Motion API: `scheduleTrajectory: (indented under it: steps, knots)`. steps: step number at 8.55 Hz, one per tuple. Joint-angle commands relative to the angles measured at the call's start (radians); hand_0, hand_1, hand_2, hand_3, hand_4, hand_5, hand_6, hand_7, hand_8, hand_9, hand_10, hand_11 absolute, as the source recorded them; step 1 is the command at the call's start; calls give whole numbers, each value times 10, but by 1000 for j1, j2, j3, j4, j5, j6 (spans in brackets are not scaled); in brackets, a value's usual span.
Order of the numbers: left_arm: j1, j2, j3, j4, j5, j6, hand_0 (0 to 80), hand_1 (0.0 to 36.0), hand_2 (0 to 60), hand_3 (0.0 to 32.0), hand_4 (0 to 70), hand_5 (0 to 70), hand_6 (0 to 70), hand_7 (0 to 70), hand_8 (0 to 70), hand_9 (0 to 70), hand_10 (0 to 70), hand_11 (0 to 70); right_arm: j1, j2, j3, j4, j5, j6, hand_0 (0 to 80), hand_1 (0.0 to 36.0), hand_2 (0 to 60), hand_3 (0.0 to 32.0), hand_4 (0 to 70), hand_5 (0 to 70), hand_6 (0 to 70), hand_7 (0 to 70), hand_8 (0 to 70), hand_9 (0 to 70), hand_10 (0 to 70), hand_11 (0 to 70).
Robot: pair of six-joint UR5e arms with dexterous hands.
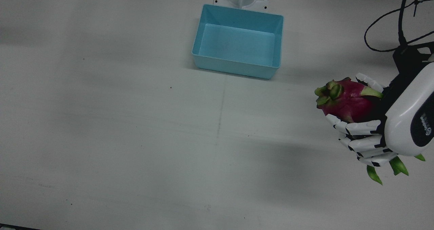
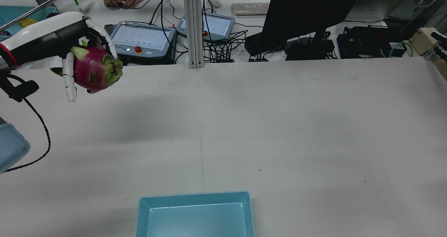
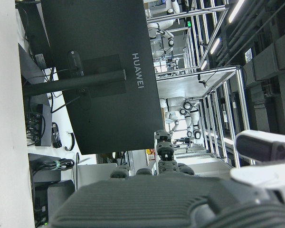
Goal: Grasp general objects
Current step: 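Lift the dragon fruit off the table with the left hand, then carry the dragon fruit over the light-blue tray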
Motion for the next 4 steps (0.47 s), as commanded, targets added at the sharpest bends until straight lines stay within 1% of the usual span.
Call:
scheduleTrajectory:
  steps: [1, 2, 3, 4]
  knots:
    - [95, -191, -12, 216, 114, 136, 561, 156, 600, 0, 700, 700, 700, 700, 700, 700, 700, 700, 0, 0, -1, 1, -1, 0, 0, 0, 0, 0, 0, 0, 0, 0, 0, 0, 0, 0]
    - [156, -214, -9, 256, 113, 171, 551, 131, 600, 0, 679, 700, 700, 700, 700, 700, 700, 700, 0, 0, -1, -1, 0, 0, 0, 0, 0, 0, 0, 0, 0, 0, 0, 0, 0, 0]
    - [208, -245, -8, 312, 113, 239, 546, 119, 600, 0, 666, 700, 700, 700, 700, 700, 700, 700, 0, 0, -1, -1, 0, 0, 0, 0, 0, 0, 0, 0, 0, 0, 0, 0, 0, 0]
    - [247, -287, -11, 367, 113, 273, 552, 118, 600, 0, 642, 700, 700, 700, 700, 700, 700, 700, 0, 0, -1, -1, 0, 0, 0, 0, 0, 0, 0, 0, 0, 0, 0, 0, 0, 0]
